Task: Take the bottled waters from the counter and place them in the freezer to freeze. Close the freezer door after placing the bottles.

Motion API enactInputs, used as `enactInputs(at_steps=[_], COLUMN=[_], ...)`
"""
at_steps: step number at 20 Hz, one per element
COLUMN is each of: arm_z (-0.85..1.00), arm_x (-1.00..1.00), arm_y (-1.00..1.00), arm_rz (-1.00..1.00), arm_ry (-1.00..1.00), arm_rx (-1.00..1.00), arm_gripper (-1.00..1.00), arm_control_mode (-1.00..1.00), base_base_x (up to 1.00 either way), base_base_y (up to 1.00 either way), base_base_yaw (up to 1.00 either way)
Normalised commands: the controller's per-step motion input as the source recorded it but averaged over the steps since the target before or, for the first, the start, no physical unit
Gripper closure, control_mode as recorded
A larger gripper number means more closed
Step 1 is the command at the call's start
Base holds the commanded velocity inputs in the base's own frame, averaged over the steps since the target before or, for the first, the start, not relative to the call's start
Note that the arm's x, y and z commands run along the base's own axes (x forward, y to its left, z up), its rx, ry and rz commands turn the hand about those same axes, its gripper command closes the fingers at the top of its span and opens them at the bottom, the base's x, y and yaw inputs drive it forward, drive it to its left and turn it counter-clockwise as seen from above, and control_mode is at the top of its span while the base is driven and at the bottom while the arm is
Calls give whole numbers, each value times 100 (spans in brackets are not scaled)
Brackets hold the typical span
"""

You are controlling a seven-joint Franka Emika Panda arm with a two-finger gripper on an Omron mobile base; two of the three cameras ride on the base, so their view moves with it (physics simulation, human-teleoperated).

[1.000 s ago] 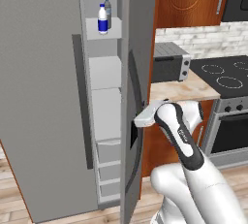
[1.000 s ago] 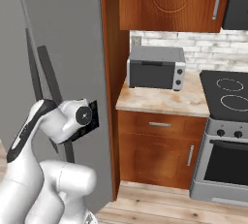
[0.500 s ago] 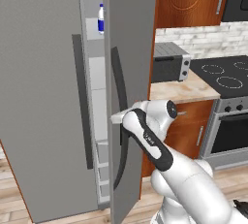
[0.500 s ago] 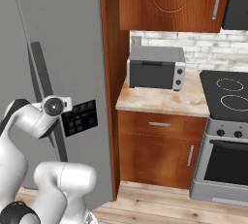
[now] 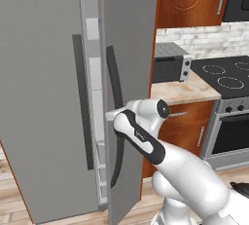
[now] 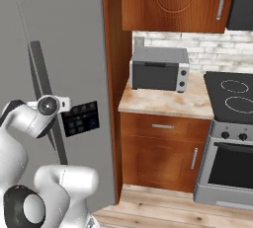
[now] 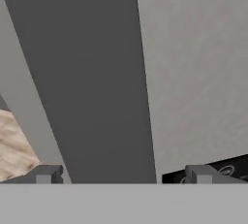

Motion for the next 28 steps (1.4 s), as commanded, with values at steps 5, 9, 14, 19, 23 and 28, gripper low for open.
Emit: enactInputs(at_steps=[5, 9, 14, 19, 23, 28], arm_z=[0, 1, 7, 12, 25, 30], arm_x=[33, 17, 21, 25, 22, 32], arm_y=[0, 8, 15, 19, 4, 0], arm_rz=[-1, -6, -8, -11, -1, -2], arm_ry=[1, 0, 2, 8, 13, 6], arm_rx=[0, 0, -2, -4, -5, -4], arm_gripper=[-100, -100, -100, -100, -100, -100], arm_control_mode=[-100, -100, -100, -100, -100, -100], base_base_x=[0, 0, 0, 0, 0, 0], base_base_y=[0, 0, 0, 0, 0, 0], base_base_yaw=[0, 0, 0, 0, 0, 0])
